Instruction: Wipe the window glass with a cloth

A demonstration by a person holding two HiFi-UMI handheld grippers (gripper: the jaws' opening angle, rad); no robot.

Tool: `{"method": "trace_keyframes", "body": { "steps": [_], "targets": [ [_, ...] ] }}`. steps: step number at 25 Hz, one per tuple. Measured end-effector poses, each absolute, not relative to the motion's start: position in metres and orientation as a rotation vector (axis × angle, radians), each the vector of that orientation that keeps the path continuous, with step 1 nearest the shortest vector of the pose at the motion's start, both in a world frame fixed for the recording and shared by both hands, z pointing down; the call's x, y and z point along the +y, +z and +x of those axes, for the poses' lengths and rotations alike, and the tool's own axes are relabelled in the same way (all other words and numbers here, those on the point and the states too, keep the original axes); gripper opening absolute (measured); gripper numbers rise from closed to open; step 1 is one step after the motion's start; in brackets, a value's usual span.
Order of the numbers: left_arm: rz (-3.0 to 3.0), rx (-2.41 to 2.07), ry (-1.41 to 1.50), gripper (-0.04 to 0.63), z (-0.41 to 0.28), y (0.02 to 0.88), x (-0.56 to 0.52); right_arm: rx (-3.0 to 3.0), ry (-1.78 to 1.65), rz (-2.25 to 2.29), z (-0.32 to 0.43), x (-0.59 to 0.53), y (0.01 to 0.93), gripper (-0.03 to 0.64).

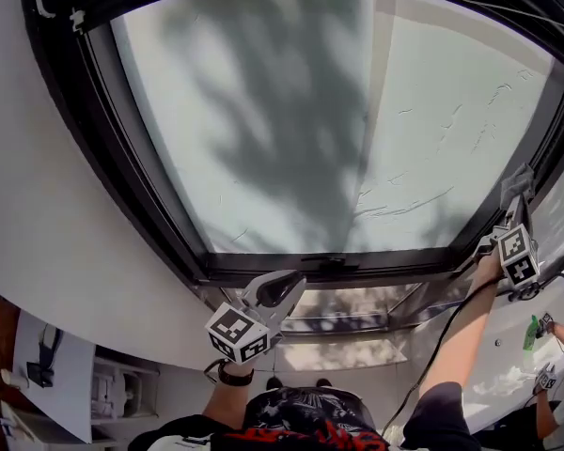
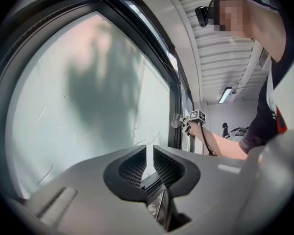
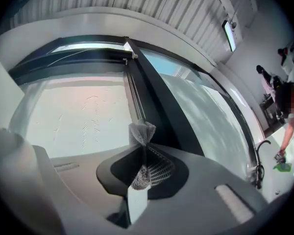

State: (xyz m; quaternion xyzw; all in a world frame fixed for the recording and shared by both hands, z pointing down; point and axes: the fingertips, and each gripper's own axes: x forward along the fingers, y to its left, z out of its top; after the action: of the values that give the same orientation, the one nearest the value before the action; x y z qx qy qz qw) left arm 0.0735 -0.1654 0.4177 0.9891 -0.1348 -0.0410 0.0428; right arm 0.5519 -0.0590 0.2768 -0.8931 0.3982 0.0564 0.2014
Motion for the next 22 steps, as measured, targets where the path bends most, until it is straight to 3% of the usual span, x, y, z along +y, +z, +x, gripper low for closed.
{"method": "trace_keyframes", "body": {
  "steps": [4,10,14,18,22],
  "targets": [
    [3.019,-0.438,-0.124,0.034,0.066,0.419,-0.168,1.444,0.288,-2.406,0.457,-0.109,0.257,0.026],
    [3.014,-0.498,-0.136,0.032,0.047,0.414,-0.170,2.448,0.554,-1.570,0.079,-0.233,0.207,0.026],
    [2.993,-0.578,-0.138,0.033,0.025,0.416,-0.169,2.685,0.516,-1.248,-0.069,-0.276,0.186,0.026],
    [2.989,-0.651,-0.167,0.034,0.002,0.411,-0.168,2.637,0.439,-1.428,-0.057,-0.328,0.181,0.026],
    [2.964,-0.693,-0.154,0.032,-0.009,0.418,-0.169,2.425,0.378,-1.578,0.059,-0.307,0.176,0.026]
  ]
}}
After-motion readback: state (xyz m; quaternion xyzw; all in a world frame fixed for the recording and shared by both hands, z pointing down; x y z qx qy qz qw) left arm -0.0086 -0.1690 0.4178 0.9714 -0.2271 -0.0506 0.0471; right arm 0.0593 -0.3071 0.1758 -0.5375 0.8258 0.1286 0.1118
